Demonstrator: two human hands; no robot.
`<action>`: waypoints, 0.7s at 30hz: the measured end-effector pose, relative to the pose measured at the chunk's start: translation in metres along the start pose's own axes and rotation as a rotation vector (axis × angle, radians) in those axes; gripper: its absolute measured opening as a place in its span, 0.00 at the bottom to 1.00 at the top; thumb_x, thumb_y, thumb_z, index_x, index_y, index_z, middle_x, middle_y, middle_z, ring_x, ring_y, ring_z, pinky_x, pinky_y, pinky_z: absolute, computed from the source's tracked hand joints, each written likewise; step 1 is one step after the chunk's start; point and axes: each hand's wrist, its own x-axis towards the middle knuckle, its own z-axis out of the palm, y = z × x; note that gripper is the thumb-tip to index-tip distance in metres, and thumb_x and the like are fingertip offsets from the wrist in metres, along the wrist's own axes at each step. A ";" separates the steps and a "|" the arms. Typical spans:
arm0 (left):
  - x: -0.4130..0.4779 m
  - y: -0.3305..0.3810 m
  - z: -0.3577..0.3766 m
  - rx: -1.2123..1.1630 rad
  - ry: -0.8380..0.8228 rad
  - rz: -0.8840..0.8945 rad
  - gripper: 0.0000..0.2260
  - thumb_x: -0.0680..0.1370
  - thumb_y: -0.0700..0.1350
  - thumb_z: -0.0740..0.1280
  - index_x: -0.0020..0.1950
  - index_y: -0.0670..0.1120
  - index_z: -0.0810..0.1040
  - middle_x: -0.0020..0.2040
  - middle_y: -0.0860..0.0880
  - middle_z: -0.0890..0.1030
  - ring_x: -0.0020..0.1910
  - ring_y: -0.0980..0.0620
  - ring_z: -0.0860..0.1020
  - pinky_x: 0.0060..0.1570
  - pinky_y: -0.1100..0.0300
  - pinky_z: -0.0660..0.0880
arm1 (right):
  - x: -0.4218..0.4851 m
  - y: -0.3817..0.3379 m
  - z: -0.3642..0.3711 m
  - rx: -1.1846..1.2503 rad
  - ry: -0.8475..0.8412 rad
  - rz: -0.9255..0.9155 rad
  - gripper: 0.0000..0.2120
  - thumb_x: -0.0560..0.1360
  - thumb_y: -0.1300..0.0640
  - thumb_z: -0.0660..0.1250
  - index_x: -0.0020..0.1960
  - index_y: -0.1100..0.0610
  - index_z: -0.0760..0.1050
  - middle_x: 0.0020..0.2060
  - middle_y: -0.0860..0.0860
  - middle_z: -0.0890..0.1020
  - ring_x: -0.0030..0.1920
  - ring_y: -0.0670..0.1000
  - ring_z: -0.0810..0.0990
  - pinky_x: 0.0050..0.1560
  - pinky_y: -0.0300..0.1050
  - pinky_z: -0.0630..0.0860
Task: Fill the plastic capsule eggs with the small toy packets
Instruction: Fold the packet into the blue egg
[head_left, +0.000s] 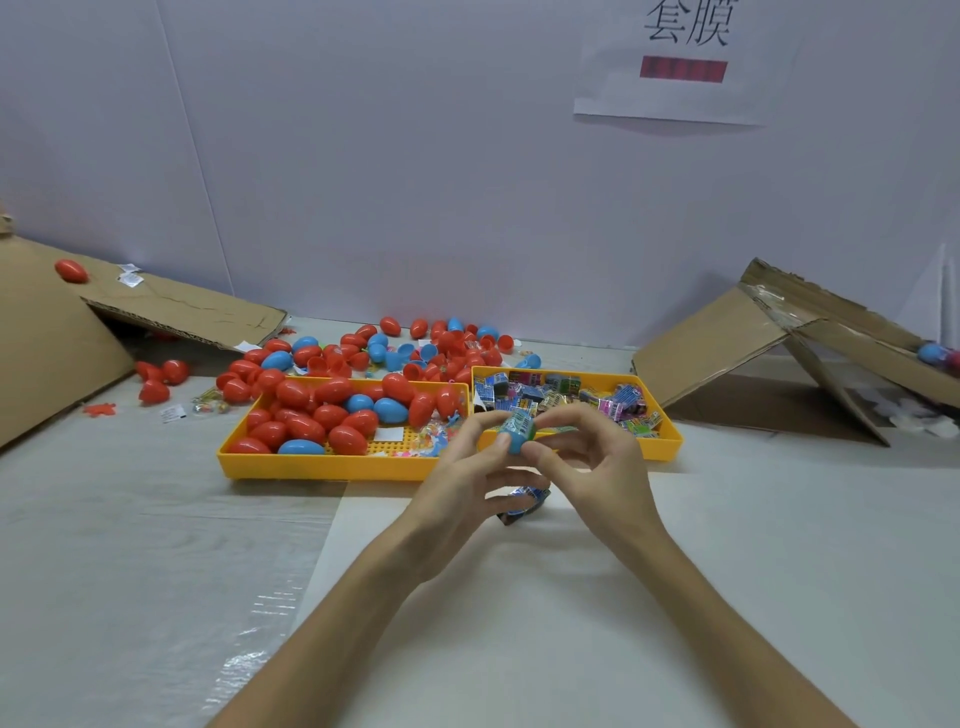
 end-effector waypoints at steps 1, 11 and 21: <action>0.000 0.000 0.000 0.012 0.011 0.002 0.13 0.84 0.47 0.61 0.68 0.50 0.72 0.54 0.43 0.83 0.50 0.46 0.84 0.46 0.56 0.81 | 0.000 0.000 0.000 0.005 0.007 -0.001 0.10 0.72 0.60 0.78 0.49 0.51 0.80 0.47 0.46 0.85 0.46 0.50 0.87 0.40 0.40 0.82; 0.001 -0.007 -0.003 0.188 0.087 0.048 0.11 0.85 0.43 0.61 0.66 0.50 0.77 0.53 0.41 0.84 0.51 0.47 0.85 0.47 0.55 0.80 | 0.001 0.000 -0.002 -0.075 -0.115 0.071 0.19 0.71 0.60 0.78 0.57 0.45 0.78 0.53 0.44 0.81 0.49 0.50 0.84 0.49 0.53 0.83; 0.004 -0.008 0.000 0.336 0.189 0.171 0.08 0.86 0.44 0.56 0.61 0.49 0.73 0.41 0.46 0.86 0.39 0.50 0.85 0.39 0.60 0.80 | 0.006 0.000 -0.009 0.134 -0.146 0.217 0.07 0.76 0.62 0.73 0.53 0.57 0.80 0.45 0.48 0.85 0.44 0.49 0.85 0.42 0.41 0.80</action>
